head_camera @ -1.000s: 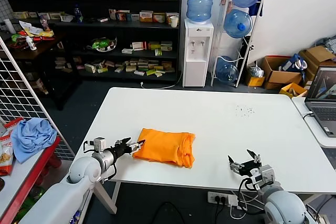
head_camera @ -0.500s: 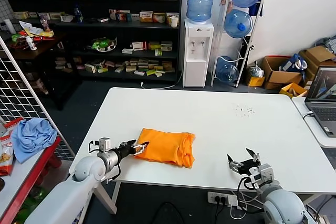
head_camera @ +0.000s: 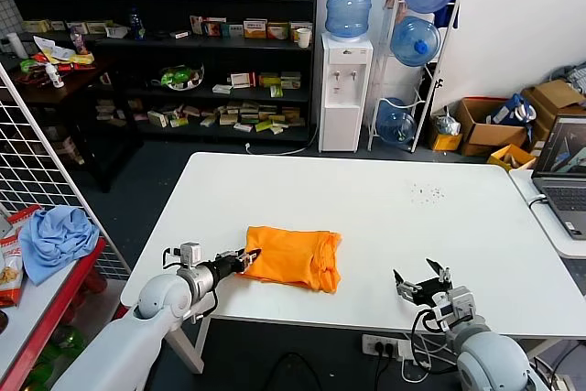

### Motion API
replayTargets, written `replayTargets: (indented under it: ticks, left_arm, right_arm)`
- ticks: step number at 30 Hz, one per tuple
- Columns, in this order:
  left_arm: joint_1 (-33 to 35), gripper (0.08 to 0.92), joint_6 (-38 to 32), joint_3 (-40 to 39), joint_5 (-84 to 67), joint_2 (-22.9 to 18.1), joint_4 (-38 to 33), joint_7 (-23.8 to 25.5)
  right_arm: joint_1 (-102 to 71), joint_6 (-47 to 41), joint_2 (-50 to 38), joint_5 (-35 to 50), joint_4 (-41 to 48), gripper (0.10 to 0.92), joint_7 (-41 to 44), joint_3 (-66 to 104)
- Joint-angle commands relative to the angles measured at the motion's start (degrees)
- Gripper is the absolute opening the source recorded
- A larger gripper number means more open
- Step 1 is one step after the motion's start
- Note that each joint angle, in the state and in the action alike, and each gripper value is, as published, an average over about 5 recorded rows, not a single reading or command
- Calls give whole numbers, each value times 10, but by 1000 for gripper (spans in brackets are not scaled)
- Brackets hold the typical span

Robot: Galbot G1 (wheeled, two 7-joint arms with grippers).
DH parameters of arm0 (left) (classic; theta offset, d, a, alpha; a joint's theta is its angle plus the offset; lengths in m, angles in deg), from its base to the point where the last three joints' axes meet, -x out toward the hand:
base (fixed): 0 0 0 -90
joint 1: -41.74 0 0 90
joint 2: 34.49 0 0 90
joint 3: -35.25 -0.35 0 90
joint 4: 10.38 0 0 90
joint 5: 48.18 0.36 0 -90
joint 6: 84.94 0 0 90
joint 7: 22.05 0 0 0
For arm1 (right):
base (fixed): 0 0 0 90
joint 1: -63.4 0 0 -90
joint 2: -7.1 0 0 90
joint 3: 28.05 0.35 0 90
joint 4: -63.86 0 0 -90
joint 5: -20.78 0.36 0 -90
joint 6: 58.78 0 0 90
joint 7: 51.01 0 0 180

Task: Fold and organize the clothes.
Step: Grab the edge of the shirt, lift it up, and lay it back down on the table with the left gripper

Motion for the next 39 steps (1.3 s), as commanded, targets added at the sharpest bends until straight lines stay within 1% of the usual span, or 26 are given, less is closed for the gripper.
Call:
replayTargets:
  ticks: [1,4,7,14,18,22,28,33,39]
  left_arm:
    - [7,273,-4,5,-5,-1,-21,-15]
    - [15,188,-3,13,-9,12,-38,-25]
    - [24,138,-1,22,-13,34,-58,-34]
    - [44,133,8,51,3,105,-73,-64]
    - [43,133,13,72,25,153,-61,-78]
    - [37,133,15,85,51,196,-32,-89]
    - [17,133,-9,87,146,238,33,-90]
    - [-5,133,-33,84,231,269,72,-89]
    - [-30,133,-47,75,263,312,73,-94]
  right_arm:
    - [-2,-1,0,-1,-7,823,-1,0]
    - [-2,-2,0,0,-10,823,-2,-2]
    - [4,-4,2,0,-11,823,-4,-7]
    - [22,-8,11,-1,-7,823,-7,-24]
    - [33,-8,15,0,-3,823,-7,-33]
    - [44,-7,21,1,2,823,-6,-42]
    - [58,-2,26,2,12,823,-2,-51]
    - [67,0,31,1,18,823,-2,-57]
    - [74,-7,37,-7,21,823,-2,-68]
